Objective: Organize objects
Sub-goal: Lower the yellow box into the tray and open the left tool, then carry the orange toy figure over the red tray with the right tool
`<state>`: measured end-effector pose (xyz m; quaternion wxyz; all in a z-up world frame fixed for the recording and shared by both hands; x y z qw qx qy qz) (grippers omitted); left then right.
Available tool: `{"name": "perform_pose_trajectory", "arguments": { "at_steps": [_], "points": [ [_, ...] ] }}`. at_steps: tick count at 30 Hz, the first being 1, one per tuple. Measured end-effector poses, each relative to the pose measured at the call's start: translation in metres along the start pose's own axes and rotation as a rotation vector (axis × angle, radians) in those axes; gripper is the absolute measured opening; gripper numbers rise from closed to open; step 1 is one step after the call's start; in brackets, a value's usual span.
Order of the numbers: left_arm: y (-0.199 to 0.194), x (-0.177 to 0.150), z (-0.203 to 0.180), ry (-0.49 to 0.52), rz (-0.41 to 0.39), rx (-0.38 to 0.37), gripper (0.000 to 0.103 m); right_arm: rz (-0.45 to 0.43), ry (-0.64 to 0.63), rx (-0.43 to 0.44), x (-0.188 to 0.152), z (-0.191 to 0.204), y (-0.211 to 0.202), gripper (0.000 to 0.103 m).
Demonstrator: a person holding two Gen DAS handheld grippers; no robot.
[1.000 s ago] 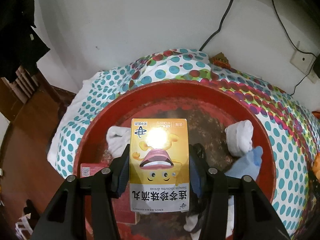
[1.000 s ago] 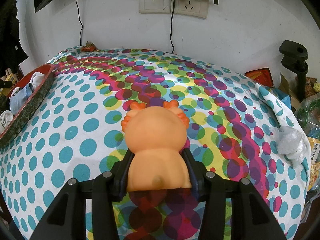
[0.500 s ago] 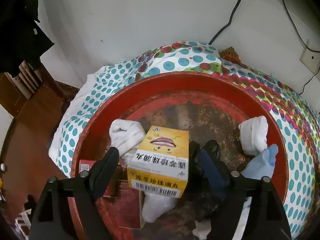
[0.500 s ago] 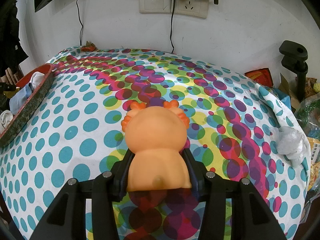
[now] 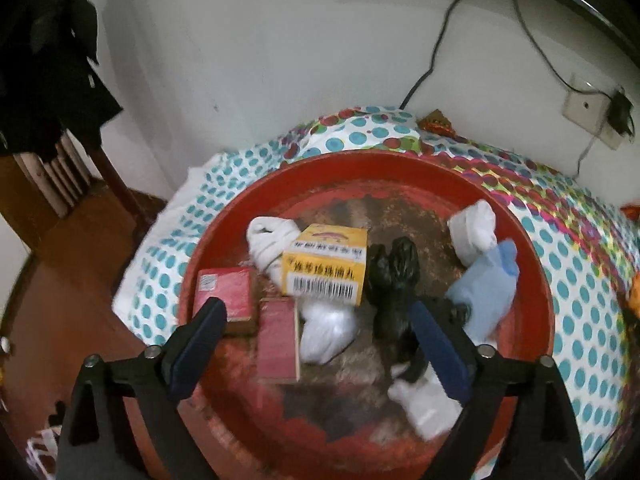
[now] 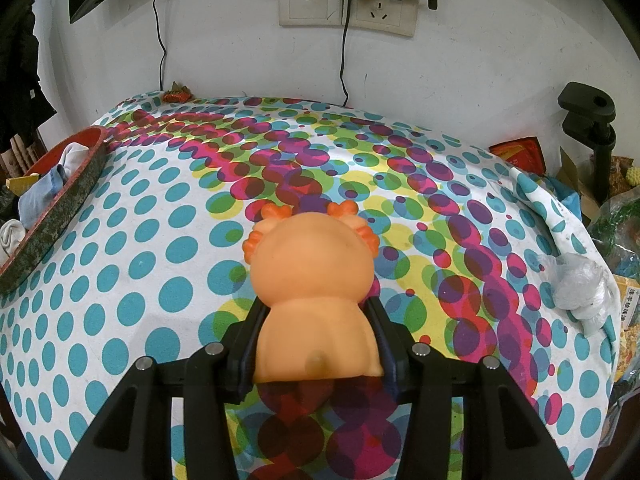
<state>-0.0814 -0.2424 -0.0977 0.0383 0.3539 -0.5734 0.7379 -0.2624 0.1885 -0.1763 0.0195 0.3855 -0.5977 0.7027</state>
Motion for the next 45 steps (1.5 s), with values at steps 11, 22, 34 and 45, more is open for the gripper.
{"name": "perform_pose_trajectory", "arguments": {
  "at_steps": [11,22,34,45],
  "points": [
    [-0.029,-0.048,0.004,0.083,-0.097,0.071,0.099,0.000,0.051,-0.047,-0.001,-0.002,0.000,0.048],
    [-0.037,-0.059,0.003,0.090,-0.096,0.004,0.103,0.001,0.195,-0.191,-0.007,0.000,-0.007,0.047],
    [-0.025,-0.064,0.011,0.038,-0.051,-0.028,0.103,-0.042,0.209,-0.177,-0.009,0.027,-0.038,0.047],
    [-0.022,-0.064,0.017,0.004,-0.061,-0.016,0.103,-0.048,0.157,-0.089,-0.003,0.076,-0.044,0.047]
  ]
}}
Point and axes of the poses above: each gripper's, at about its wrist camera, not at the fingertips, and y roughly the way its jaws point, z to its left, x to its top, the point moved 5 cm from there along y, roughly the way its jaws point, and after that the axes turned 4 degrees about z, right-handed, at the moved point
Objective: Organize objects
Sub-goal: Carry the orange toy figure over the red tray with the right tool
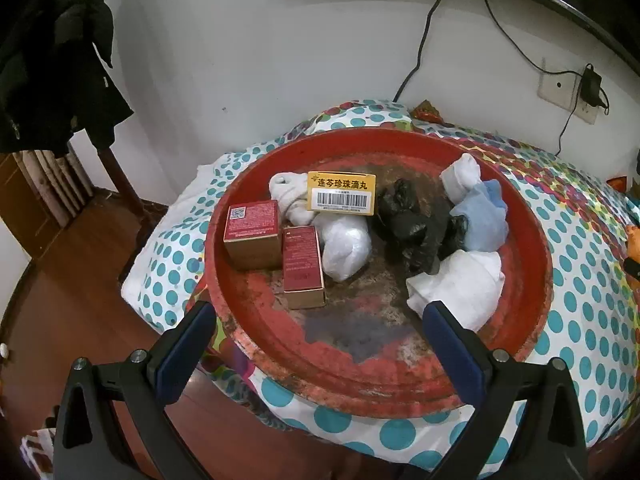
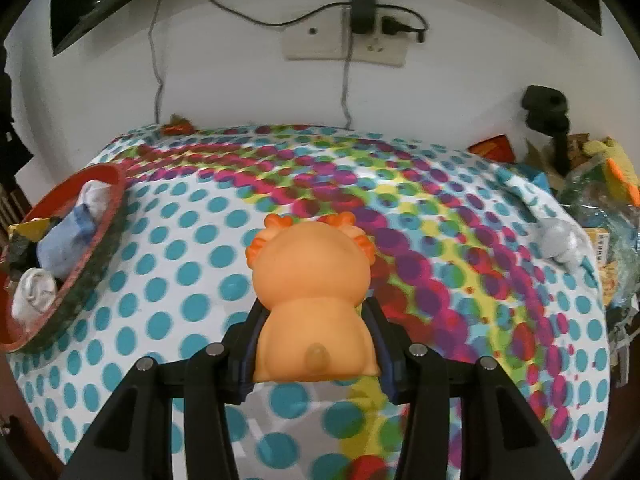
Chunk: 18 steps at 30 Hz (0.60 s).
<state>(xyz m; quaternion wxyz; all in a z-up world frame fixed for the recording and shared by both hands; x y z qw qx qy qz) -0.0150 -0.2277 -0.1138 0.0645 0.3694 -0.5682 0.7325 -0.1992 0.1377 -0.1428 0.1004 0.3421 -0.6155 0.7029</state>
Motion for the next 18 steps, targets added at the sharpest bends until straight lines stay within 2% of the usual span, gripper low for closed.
{"name": "perform_pose_trajectory", "arguments": {
  "at_steps": [18],
  "points": [
    [0.005,0.001,0.015,-0.052,0.015,0.013,0.103,-0.028,-0.113,0.153,0.013,0.101,-0.027,0.047]
  ]
}}
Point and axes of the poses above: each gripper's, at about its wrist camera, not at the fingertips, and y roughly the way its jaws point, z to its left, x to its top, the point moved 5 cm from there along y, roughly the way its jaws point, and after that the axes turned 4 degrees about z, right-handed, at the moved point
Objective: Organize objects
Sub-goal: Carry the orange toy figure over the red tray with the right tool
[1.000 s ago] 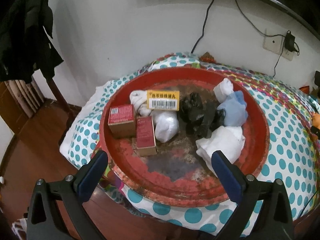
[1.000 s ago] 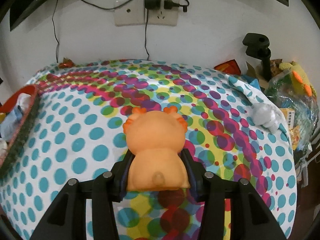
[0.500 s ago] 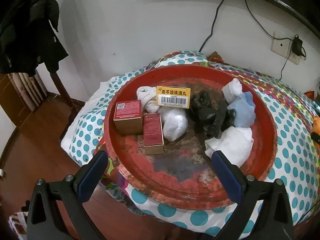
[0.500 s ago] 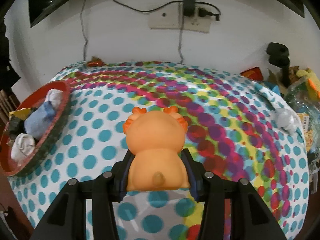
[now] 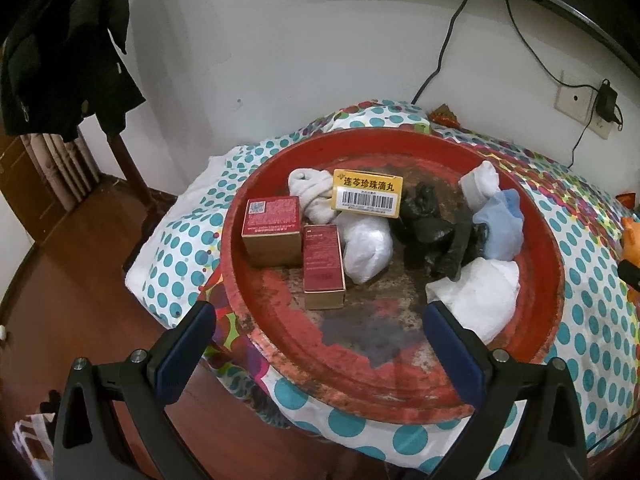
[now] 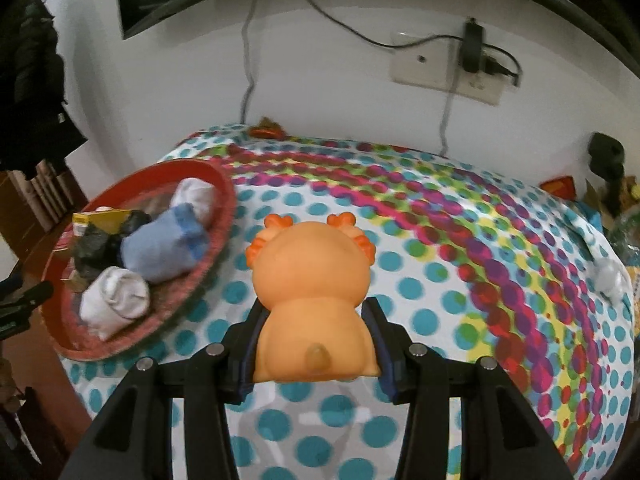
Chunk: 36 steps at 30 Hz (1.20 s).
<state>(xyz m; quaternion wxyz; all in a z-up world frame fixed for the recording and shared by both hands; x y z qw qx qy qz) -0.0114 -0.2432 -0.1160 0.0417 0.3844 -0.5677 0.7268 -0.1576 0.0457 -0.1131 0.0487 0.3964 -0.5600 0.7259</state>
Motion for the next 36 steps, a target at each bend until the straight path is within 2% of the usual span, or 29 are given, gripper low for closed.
{"name": "perform_pose_trajectory", "arguments": {
  "at_steps": [11,19,26,36],
  "points": [
    [0.002,0.001,0.004,-0.011,-0.002,0.003,0.103,-0.001,-0.075,0.101,0.023,0.077,0.004,0.047],
    [0.002,0.003,0.014,-0.034,0.004,0.003,0.103,0.013,-0.161,0.144,0.034,0.134,0.015,0.047],
    [0.002,0.007,0.024,-0.036,-0.005,0.025,0.103,0.033,-0.202,0.160,0.041,0.169,0.022,0.047],
    [0.004,0.012,0.054,-0.108,0.009,0.038,0.103,0.051,-0.241,0.164,0.045,0.196,0.031,0.048]
  ]
}}
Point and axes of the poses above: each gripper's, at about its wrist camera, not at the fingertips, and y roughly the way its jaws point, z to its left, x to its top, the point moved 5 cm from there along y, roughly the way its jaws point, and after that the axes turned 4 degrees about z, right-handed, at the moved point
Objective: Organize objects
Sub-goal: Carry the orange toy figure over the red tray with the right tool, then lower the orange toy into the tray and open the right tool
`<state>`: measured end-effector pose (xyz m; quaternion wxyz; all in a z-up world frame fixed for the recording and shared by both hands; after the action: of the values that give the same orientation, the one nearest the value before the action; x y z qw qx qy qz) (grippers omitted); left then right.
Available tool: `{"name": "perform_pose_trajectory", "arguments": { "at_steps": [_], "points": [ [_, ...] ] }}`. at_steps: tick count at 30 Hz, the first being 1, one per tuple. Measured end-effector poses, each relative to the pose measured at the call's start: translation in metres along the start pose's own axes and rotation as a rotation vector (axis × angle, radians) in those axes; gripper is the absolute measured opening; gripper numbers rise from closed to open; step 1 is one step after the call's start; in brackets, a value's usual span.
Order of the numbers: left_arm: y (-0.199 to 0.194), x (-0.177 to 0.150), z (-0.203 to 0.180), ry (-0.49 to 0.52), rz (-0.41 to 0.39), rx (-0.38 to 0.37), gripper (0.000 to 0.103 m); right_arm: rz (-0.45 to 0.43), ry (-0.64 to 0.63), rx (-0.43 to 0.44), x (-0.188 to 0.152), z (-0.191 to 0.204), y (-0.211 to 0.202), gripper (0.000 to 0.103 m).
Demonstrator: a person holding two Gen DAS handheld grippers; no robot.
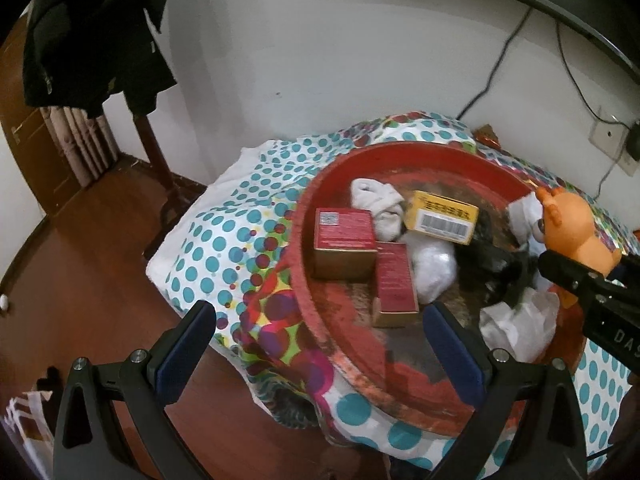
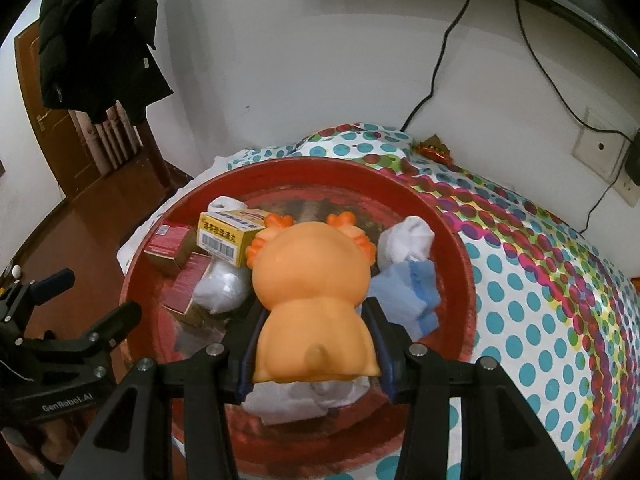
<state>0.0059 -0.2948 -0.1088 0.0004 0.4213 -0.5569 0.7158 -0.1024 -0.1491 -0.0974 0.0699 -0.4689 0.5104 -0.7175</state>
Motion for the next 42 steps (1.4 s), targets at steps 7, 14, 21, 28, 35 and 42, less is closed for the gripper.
{"name": "perform_pose_trajectory", "arguments": {
  "at_steps": [7,14,21,28,35,42],
  "points": [
    [0.004,0.002,0.017,-0.050,0.010,0.013,0.103,0.018,0.006,0.003,0.009,0.010,0.015,0.048],
    [0.006,0.005,0.035,-0.088,0.008,0.041,0.103,0.032,0.005,-0.002,0.012,0.017,0.033,0.047],
    [0.009,0.006,0.044,-0.112,0.019,0.038,0.103,0.053,-0.002,-0.014,0.013,0.022,0.049,0.048],
    [0.013,0.005,0.045,-0.117,0.032,0.043,0.103,0.070,0.017,-0.017,0.013,0.025,0.062,0.048],
    [0.012,0.005,0.047,-0.136,0.033,0.026,0.103,0.077,0.008,-0.016,0.012,0.030,0.068,0.048],
    [0.012,0.005,0.042,-0.124,0.036,0.020,0.103,0.073,0.000,-0.033,0.012,0.035,0.064,0.050]
  ]
}}
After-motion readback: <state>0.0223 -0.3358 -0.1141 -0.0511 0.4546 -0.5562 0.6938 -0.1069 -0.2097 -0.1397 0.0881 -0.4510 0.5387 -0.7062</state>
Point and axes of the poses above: each gripper's, at about its wrist camera, not at the fingertips, and y roughly the way its jaws point, z to its left, x to its top, the point moved 5 cm from there along y, roughly the way its jaws point, and after that the axes turned 4 degrees about z, right-handed, at the moved point
